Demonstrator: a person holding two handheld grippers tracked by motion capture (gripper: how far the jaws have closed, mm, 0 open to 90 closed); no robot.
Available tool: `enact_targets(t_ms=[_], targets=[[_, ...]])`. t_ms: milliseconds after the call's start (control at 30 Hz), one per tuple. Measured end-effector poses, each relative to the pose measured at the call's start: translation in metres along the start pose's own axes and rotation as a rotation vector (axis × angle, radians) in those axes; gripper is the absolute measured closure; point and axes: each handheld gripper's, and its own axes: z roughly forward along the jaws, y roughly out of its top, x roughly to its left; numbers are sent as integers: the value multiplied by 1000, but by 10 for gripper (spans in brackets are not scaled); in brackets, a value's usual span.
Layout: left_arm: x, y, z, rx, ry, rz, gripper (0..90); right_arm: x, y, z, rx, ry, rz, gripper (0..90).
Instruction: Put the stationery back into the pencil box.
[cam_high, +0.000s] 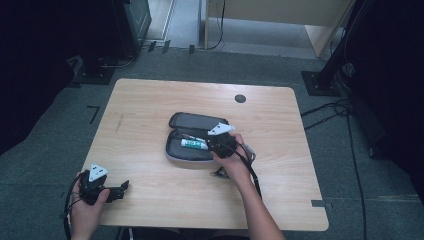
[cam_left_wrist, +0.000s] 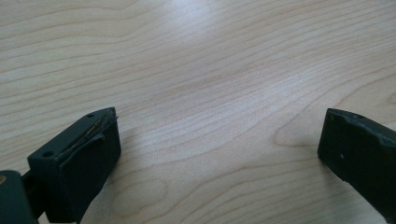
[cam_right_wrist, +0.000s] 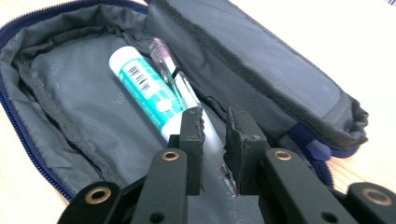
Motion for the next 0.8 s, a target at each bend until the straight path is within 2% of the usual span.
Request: enact_targets(t_ms=[367, 467, 667, 733, 800], targets=[[0, 0, 0, 0, 0, 0, 0, -3, -2, -23, -79, -5, 46, 694], [0, 0, 0, 0, 0, 0, 0, -3, -7, -33, -110, -11, 70, 642], [0, 0, 0, 1, -2, 4, 0, -3, -21, -56, -164, -14, 137, 452], [-1, 0, -1, -2, -7, 9, 0, -3, -26, -63, -181, -19, 148, 418], [-1, -1, -3, -22, -4, 6, 55, -2, -33, -71, -206, -21, 171, 384]])
